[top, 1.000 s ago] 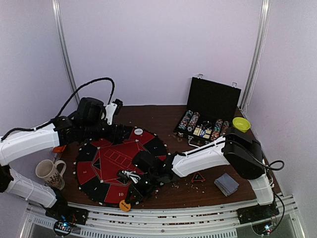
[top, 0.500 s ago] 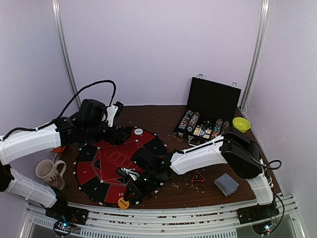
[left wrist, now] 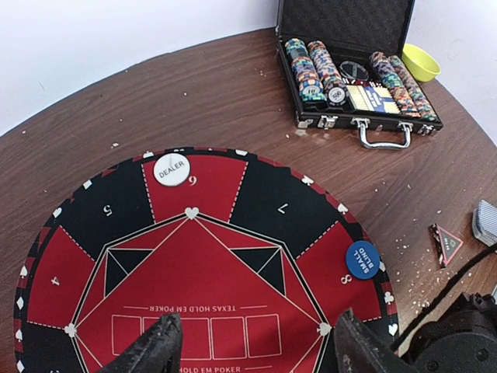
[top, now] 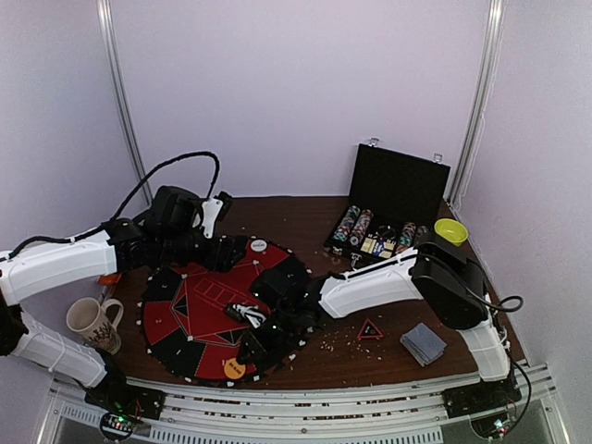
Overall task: Distribute texas hold em gaming equipment
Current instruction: Place the big blind button at position 10.
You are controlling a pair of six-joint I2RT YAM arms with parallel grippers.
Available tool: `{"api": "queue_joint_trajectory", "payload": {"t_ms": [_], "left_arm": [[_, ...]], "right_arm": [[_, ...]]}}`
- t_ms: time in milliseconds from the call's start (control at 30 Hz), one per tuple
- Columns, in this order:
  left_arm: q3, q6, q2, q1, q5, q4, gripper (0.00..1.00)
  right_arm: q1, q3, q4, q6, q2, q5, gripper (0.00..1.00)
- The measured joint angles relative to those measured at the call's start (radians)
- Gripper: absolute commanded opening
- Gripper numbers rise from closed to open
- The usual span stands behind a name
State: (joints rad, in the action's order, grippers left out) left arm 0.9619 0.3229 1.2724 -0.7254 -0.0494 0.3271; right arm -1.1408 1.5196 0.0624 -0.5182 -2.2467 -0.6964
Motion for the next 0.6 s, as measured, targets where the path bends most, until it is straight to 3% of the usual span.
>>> {"api": "queue_joint_trajectory", "payload": {"t_ms": [333, 467, 533, 600], "left_arm": [[0.0, -0.007, 0.014, 0.0, 0.0, 0.0, 0.71], [0.0, -0.012, 0.014, 0.0, -0.003, 0.002, 0.76], [0.0, -0.016, 0.014, 0.0, -0.008, 0.005, 0.8], [0.0, -0.019, 0.014, 0.0, -0.018, 0.006, 0.83]], "right_arm": [[0.008, 0.038, 0.116, 0.077, 0.019, 0.117, 0.38], [0.011, 0.039, 0.219, 0.143, 0.076, 0.22, 0.65], [0.015, 0.036, 0.273, 0.176, 0.128, 0.276, 0.95], [0.024, 0.019, 0.327, 0.215, 0.214, 0.341, 1.0]]}}
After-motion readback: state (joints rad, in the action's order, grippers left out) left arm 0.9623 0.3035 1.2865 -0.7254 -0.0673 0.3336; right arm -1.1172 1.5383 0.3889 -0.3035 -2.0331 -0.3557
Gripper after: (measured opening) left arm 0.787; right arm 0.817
